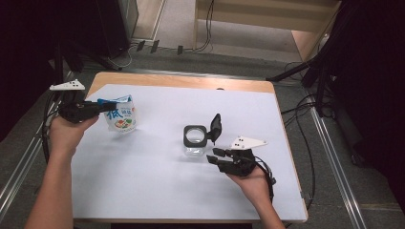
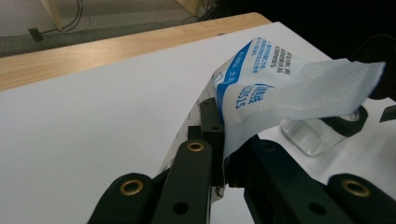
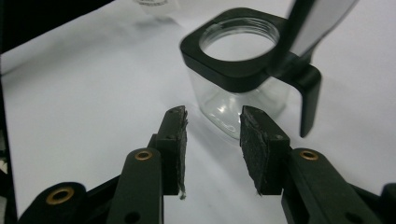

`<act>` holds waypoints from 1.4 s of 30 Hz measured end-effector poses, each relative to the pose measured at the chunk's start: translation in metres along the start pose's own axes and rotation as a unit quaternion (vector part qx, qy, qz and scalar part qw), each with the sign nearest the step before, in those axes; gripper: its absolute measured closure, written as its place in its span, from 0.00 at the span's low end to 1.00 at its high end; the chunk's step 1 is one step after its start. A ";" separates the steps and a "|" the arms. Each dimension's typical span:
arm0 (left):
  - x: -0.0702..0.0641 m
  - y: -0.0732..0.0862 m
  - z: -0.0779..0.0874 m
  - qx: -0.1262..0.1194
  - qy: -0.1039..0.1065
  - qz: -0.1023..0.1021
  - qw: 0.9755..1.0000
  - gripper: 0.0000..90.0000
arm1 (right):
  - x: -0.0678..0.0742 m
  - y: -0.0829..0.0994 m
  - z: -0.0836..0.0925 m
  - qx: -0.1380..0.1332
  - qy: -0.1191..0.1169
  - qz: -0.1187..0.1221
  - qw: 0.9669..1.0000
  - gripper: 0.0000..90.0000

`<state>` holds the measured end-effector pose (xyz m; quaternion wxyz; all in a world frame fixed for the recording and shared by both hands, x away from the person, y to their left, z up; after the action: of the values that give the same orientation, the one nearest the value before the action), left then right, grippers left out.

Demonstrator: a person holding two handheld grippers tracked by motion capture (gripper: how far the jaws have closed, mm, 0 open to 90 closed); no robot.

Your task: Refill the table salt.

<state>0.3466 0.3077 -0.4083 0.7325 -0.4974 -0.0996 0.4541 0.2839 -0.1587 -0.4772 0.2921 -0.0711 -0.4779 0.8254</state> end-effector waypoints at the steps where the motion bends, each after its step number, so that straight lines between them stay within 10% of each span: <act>1: -0.003 -0.001 0.001 0.001 0.000 0.002 1.000 1.00 | 0.003 -0.001 0.000 -0.001 -0.001 0.002 1.000 0.69; 21: -0.052 -0.011 -0.004 0.014 0.014 -0.002 1.000 1.00 | 0.032 -0.024 -0.033 0.007 -0.037 0.007 0.999 0.69; 42: -0.082 -0.003 0.002 0.031 0.043 -0.004 0.999 1.00 | 0.060 -0.045 -0.116 0.042 -0.075 0.035 0.996 0.70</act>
<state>0.3003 0.2460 -0.3799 0.7526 -0.4933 -0.0561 0.4326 0.2991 -0.0221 -0.4917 0.2285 -0.0134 -0.4611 0.8573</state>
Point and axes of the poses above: each handheld gripper's, and its own axes: z roughly backward along the jaws, y roughly out of its underside, x roughly to its left, the point moved 1 cm from there along -z, roughly forward along the jaws, and after that the axes turned 2 degrees about z, right-handed, at the moved point
